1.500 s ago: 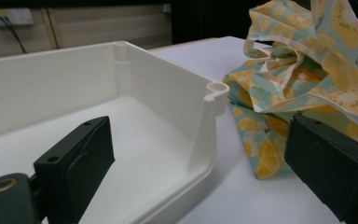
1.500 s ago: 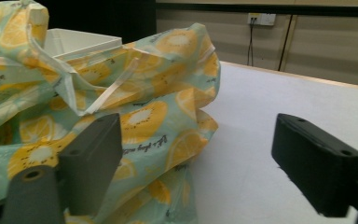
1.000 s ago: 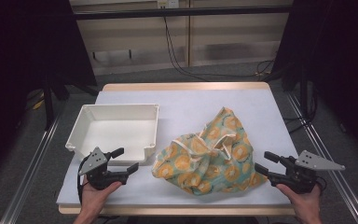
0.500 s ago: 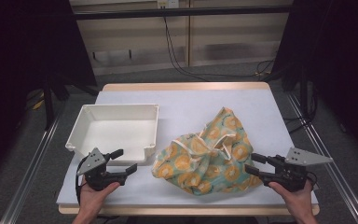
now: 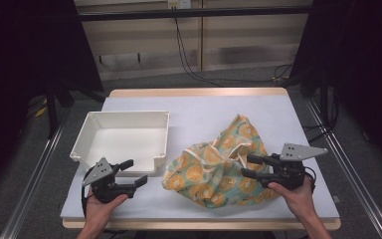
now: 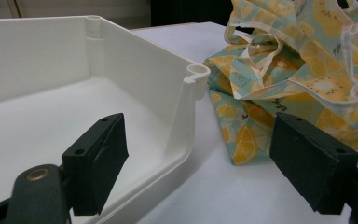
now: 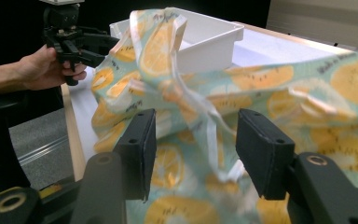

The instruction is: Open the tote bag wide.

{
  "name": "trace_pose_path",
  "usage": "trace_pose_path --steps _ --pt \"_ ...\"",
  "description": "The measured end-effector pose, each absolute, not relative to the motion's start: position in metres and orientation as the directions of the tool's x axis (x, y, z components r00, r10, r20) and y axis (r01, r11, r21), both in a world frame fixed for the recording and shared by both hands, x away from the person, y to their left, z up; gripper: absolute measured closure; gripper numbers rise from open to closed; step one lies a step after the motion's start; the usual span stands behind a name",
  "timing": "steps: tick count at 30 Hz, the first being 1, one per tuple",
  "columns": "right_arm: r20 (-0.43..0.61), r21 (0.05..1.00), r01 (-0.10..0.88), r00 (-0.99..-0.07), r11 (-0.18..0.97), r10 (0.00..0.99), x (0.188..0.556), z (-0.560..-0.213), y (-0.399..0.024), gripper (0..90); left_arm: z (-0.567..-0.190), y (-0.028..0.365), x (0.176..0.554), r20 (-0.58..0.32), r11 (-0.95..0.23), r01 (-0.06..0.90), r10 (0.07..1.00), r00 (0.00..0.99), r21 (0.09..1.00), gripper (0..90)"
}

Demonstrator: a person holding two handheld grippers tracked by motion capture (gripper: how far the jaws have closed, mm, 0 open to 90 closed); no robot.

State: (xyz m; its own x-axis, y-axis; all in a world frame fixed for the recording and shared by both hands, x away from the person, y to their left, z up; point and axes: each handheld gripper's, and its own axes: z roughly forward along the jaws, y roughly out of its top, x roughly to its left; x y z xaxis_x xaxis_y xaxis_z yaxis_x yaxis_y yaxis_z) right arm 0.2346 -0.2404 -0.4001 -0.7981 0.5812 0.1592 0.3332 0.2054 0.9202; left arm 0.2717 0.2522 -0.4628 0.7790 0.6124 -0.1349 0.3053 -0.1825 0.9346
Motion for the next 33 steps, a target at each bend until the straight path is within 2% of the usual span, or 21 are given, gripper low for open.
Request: trace_pose_path --steps 7,20,24,27,33 --pt "0.159 0.908 0.346 -0.808 0.238 0.567 0.258 -0.393 -0.228 55.3 -0.463 0.253 0.272 -0.117 -0.193 0.302 0.631 0.767 0.934 18.9" --pt "0.146 0.887 0.363 -0.807 0.285 0.573 0.290 -0.383 -0.213 53.8 -0.463 0.253 0.272 -0.110 -0.201 0.298 0.630 0.769 0.933 18.9" --pt "0.143 0.876 0.373 -0.806 0.306 0.574 0.301 -0.386 -0.206 49.1 -0.462 0.253 0.272 -0.108 -0.200 0.300 0.640 0.761 0.933 18.9" --pt "0.145 0.862 0.389 -0.804 0.326 0.576 0.311 -0.391 -0.199 39.3 -0.462 0.254 0.272 -0.105 -0.202 0.300 0.642 0.759 0.932 18.9" --pt "0.148 0.822 0.423 -0.804 0.381 0.575 0.319 -0.406 -0.188 29.3 -0.463 0.254 0.272 -0.106 -0.202 0.300 0.640 0.761 0.932 18.9"
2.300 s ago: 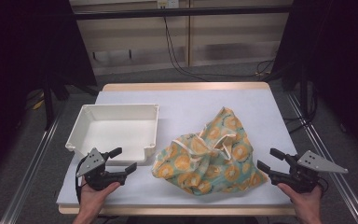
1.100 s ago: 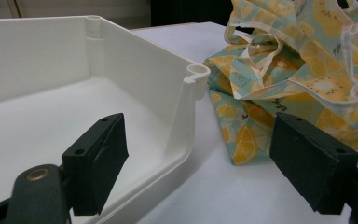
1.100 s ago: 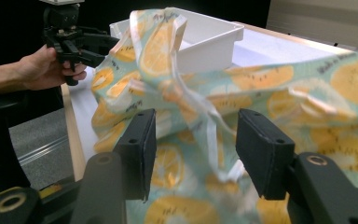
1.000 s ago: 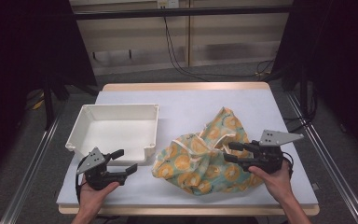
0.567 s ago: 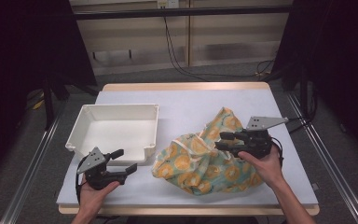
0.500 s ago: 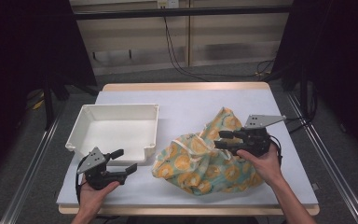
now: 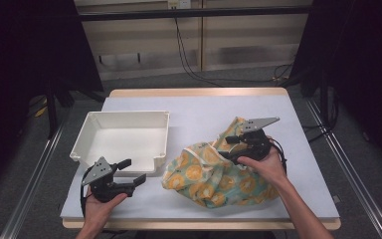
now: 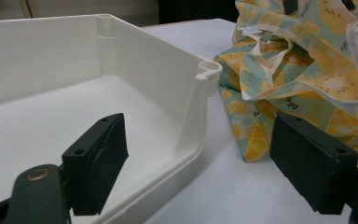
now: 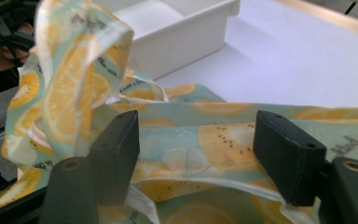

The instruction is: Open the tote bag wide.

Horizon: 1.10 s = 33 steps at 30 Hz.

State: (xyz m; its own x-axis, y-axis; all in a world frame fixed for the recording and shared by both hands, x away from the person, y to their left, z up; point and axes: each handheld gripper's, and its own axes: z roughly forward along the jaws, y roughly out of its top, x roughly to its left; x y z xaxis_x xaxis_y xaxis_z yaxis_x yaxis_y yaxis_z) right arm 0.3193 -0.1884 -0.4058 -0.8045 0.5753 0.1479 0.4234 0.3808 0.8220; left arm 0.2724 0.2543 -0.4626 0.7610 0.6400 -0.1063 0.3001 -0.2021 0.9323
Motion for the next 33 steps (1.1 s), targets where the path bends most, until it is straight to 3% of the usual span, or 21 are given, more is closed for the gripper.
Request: trace_pose_path --steps 5,12,13,14,15,18,19,20,21,22,33 --pt "0.141 0.793 0.440 -0.805 0.420 0.577 0.321 -0.415 -0.180 25.9 -0.463 0.255 0.272 -0.110 -0.193 0.295 0.634 0.765 0.936 18.9" --pt "0.120 0.758 0.448 -0.810 0.473 0.574 0.319 -0.429 -0.173 31.6 -0.462 0.255 0.272 -0.109 -0.199 0.300 0.638 0.762 0.933 18.7" --pt "0.116 0.757 0.447 -0.810 0.477 0.575 0.319 -0.430 -0.173 35.6 -0.462 0.255 0.272 -0.111 -0.198 0.301 0.637 0.763 0.933 18.7" --pt "0.105 0.754 0.445 -0.808 0.483 0.579 0.318 -0.431 -0.173 45.3 -0.462 0.255 0.272 -0.110 -0.199 0.302 0.638 0.762 0.932 18.6" --pt "0.105 0.754 0.445 -0.808 0.483 0.579 0.318 -0.431 -0.173 45.3 -0.462 0.255 0.272 -0.110 -0.199 0.302 0.638 0.762 0.932 18.6" --pt "0.094 0.754 0.439 -0.809 0.490 0.580 0.317 -0.432 -0.174 65.2 -0.462 0.254 0.272 -0.115 -0.193 0.304 0.640 0.760 0.933 18.7" --pt "0.094 0.754 0.439 -0.809 0.490 0.580 0.317 -0.432 -0.174 65.2 -0.462 0.254 0.272 -0.115 -0.193 0.304 0.640 0.760 0.933 18.7" --pt "0.093 0.757 0.434 -0.812 0.488 0.577 0.316 -0.433 -0.175 76.7 -0.462 0.254 0.272 -0.117 -0.191 0.305 0.640 0.760 0.933 18.6" --pt "0.093 0.757 0.434 -0.812 0.488 0.577 0.316 -0.433 -0.175 76.7 -0.462 0.254 0.272 -0.117 -0.191 0.305 0.640 0.760 0.933 18.7" --pt "0.106 0.761 0.438 -0.812 0.478 0.574 0.315 -0.432 -0.176 87.5 -0.462 0.254 0.272 -0.112 -0.199 0.303 0.638 0.762 0.932 18.7" --pt "0.147 0.856 0.385 -0.820 0.345 0.553 0.295 -0.405 -0.196 89.9 -0.463 0.254 0.272 -0.116 -0.194 0.306 0.639 0.761 0.932 19.6"
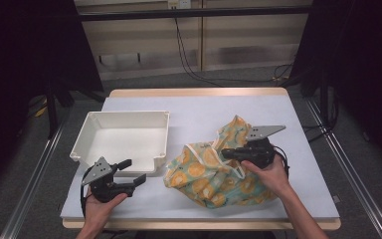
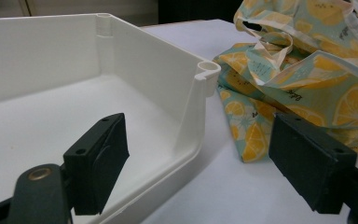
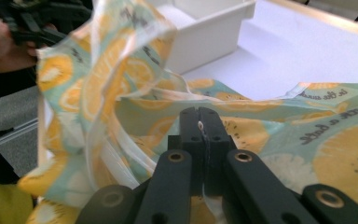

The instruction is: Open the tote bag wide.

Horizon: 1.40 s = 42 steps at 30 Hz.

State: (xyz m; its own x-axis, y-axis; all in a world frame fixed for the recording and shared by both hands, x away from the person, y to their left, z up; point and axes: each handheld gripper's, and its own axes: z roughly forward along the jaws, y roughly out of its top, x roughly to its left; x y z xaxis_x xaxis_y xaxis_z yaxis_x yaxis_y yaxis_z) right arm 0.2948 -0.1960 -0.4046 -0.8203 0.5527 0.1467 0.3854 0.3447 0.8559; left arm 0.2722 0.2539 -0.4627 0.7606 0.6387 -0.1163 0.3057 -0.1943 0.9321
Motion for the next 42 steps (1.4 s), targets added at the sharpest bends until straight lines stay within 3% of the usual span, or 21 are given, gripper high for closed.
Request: trace_pose_path --steps 14,32,42 --pt "0.173 0.900 0.356 -0.821 0.251 0.544 0.259 -0.392 -0.229 89.9 -0.458 0.250 0.270 -0.124 -0.191 0.303 0.620 0.775 0.934 26.3" --pt "0.173 0.910 0.343 -0.823 0.231 0.541 0.218 -0.397 -0.246 89.8 -0.425 0.219 0.277 -0.126 -0.185 0.255 0.517 0.847 0.949 46.5" --pt "0.177 0.912 0.343 -0.822 0.223 0.541 0.222 -0.395 -0.245 89.8 -0.396 0.174 0.285 -0.130 -0.158 0.208 0.400 0.907 0.965 42.6"
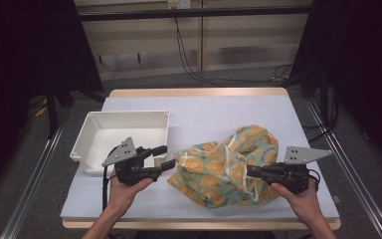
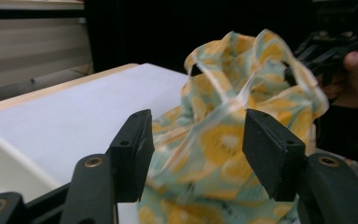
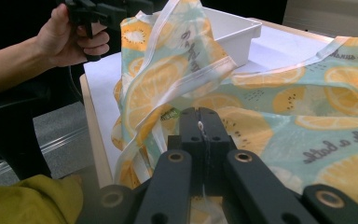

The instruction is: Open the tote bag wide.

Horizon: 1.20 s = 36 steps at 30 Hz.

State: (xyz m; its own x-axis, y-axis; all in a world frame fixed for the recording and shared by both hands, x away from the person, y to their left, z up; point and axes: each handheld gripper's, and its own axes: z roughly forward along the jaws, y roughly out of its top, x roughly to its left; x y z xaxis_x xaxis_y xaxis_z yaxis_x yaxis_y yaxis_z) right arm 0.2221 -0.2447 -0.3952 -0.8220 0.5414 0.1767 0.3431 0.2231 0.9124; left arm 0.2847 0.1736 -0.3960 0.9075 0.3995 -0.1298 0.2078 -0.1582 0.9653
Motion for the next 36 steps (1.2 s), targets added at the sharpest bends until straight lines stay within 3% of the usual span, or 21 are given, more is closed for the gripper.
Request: trace_pose_path --steps 10,14,16,17,19,20,23,31,36 --pt "0.173 0.911 0.341 -0.827 0.233 0.535 0.225 -0.394 -0.241 89.8 -0.382 0.130 0.283 -0.097 -0.187 0.148 0.254 0.962 0.971 36.1" --pt "0.172 0.911 0.341 -0.825 0.231 0.539 0.223 -0.394 -0.243 89.9 -0.390 0.116 0.274 -0.089 -0.245 0.136 0.194 0.977 0.960 37.5" --pt "0.174 0.911 0.344 -0.821 0.227 0.544 0.222 -0.394 -0.245 89.9 -0.396 0.111 0.269 -0.066 -0.301 0.118 0.178 0.982 0.946 42.6" --pt "0.174 0.911 0.346 -0.816 0.225 0.551 0.221 -0.395 -0.246 89.9 -0.399 0.110 0.266 -0.047 -0.321 0.103 0.179 0.983 0.941 64.8" --pt "0.174 0.910 0.350 -0.809 0.224 0.561 0.219 -0.396 -0.249 89.9 -0.406 0.111 0.256 -0.004 -0.332 0.058 0.160 0.987 0.941 79.5" --pt "0.174 0.910 0.350 -0.809 0.224 0.561 0.219 -0.396 -0.249 89.9 -0.406 0.111 0.256 -0.004 -0.332 0.058 0.160 0.987 0.941 85.0" --pt "0.175 0.909 0.359 -0.789 0.211 0.589 0.217 -0.397 -0.256 90.0 -0.411 0.117 0.244 0.030 -0.381 0.010 0.099 0.995 0.925 89.0" --pt "0.156 0.898 0.363 -0.790 0.247 0.593 0.208 -0.402 -0.251 90.0 -0.433 0.121 0.226 0.031 -0.439 0.004 0.074 0.997 0.898 87.5" --pt "0.162 0.889 0.381 -0.781 0.254 0.603 0.192 -0.416 -0.256 89.9 -0.448 0.133 0.231 -0.037 -0.457 0.084 0.109 0.993 0.886 75.0"
